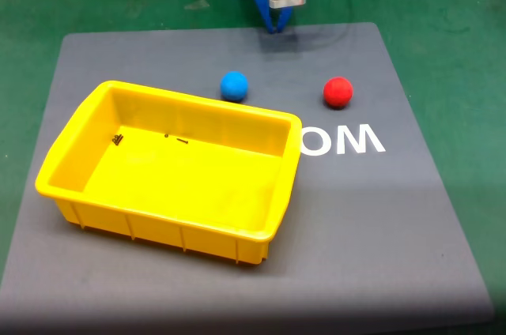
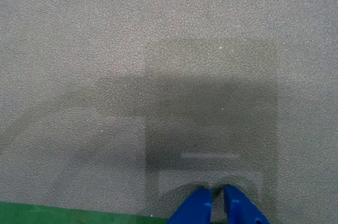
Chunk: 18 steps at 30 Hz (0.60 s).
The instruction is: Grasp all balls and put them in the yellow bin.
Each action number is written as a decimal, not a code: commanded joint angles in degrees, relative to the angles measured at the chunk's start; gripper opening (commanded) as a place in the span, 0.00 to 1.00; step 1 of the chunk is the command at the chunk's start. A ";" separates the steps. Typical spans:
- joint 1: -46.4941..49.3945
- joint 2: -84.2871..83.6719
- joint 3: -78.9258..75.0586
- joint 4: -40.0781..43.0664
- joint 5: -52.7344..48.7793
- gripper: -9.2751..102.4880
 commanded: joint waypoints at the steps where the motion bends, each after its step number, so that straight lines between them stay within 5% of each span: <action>1: 0.79 0.79 2.20 -0.18 -1.58 0.08; 18: 0.70 0.70 1.41 0.26 -3.52 0.12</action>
